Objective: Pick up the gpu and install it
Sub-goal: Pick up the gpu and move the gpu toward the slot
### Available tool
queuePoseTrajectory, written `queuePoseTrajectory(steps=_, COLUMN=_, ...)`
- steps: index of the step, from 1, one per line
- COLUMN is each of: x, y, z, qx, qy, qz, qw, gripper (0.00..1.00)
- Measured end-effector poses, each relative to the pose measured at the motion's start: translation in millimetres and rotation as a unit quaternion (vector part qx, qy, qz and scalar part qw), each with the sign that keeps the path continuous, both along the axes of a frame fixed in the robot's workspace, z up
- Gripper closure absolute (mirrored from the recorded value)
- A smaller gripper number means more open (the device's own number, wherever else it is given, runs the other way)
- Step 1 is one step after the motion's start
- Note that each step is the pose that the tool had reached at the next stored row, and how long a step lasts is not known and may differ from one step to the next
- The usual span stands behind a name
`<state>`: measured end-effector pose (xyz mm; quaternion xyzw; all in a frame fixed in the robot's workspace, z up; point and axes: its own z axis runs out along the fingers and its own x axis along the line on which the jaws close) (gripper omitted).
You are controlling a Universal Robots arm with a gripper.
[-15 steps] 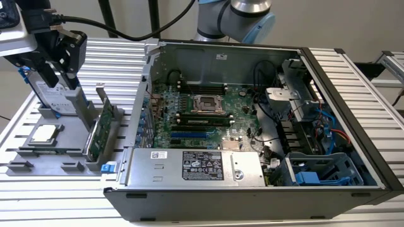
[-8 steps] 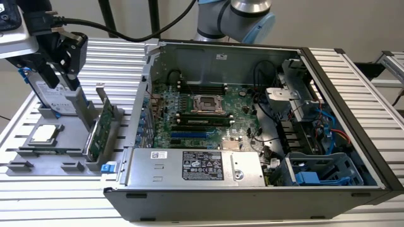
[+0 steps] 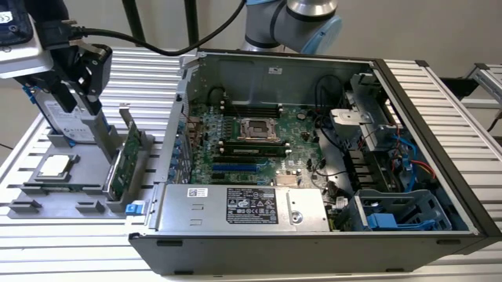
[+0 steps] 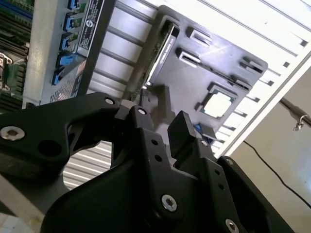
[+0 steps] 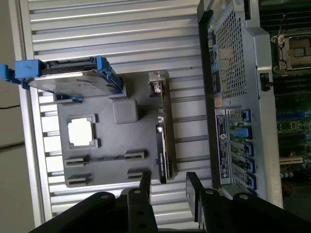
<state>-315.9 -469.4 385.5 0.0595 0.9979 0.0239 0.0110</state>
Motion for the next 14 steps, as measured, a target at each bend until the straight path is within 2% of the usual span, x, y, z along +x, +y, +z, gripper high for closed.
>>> queuePoseTrajectory(steps=14, x=3.1, y=0.1, z=-7.2, qx=-0.0001, qy=0.0001, qz=0.0, qw=1.0, gripper=0.0)
